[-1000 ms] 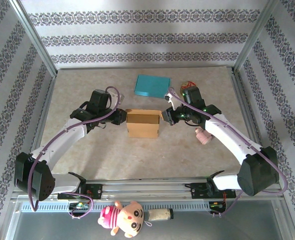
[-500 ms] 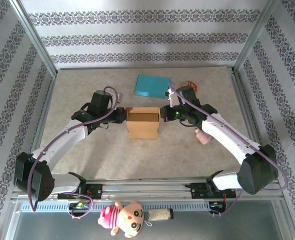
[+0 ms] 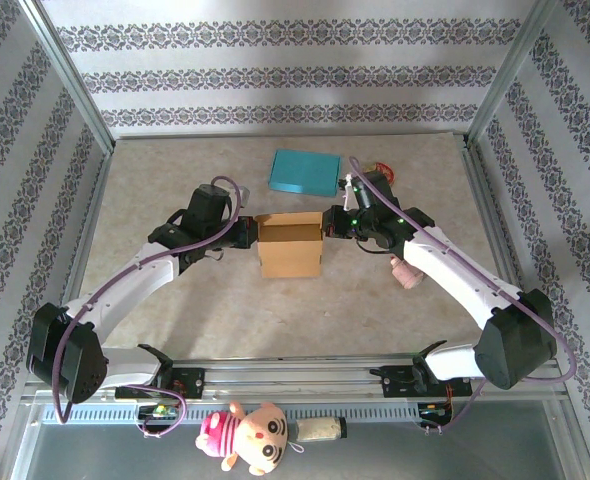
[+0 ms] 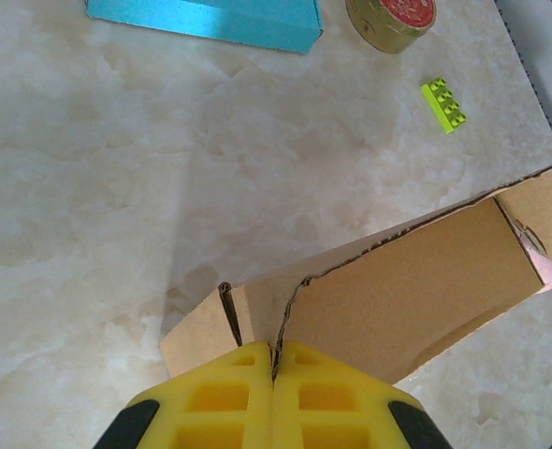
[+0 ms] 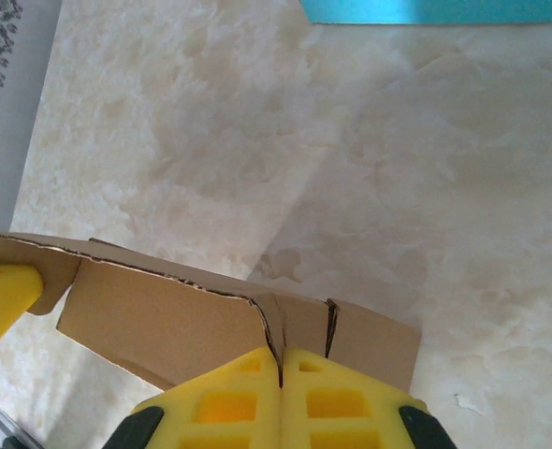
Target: Fold the paper box
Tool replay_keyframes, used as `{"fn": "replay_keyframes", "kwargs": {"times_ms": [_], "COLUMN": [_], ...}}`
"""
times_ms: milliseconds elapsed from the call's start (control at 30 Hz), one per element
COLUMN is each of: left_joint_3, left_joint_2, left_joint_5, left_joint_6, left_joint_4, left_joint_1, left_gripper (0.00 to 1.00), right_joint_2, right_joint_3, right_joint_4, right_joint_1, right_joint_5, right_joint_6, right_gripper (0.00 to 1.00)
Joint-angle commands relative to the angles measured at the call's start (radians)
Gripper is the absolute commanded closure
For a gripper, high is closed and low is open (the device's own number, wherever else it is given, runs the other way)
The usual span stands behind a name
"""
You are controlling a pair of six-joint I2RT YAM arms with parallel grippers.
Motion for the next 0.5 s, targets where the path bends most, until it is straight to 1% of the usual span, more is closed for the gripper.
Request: {"fn": "replay_keyframes", "kwargs": {"times_ms": [0, 233, 467], "left_joint_3": [-0.011, -0.023, -0.035], "left_joint_2": [-0.022, -0.035, -0.042], "left_joint_5": [-0.029, -0.013, -0.026], "left_joint_6": [-0.005, -0.016, -0.02], "left_joint_4": [-0.017, 0.002, -0.002], "left_joint_1": [-0.012, -0.014, -0.016], "left_gripper": [1.0, 1.0, 1.0], "right_joint_2": [-0.022, -0.029, -0.027], "right_joint_3": [0.002, -0.003, -0.018], "right_joint_4": [0.008, 0.01, 0.01], "right_joint_1": [0.013, 0.02, 0.033], "right_joint_5": [0.029, 0.033, 0.039], "right_joint_6": [0.108, 0.157, 0.17], "right_gripper": [0.95, 0.94, 0.94]}}
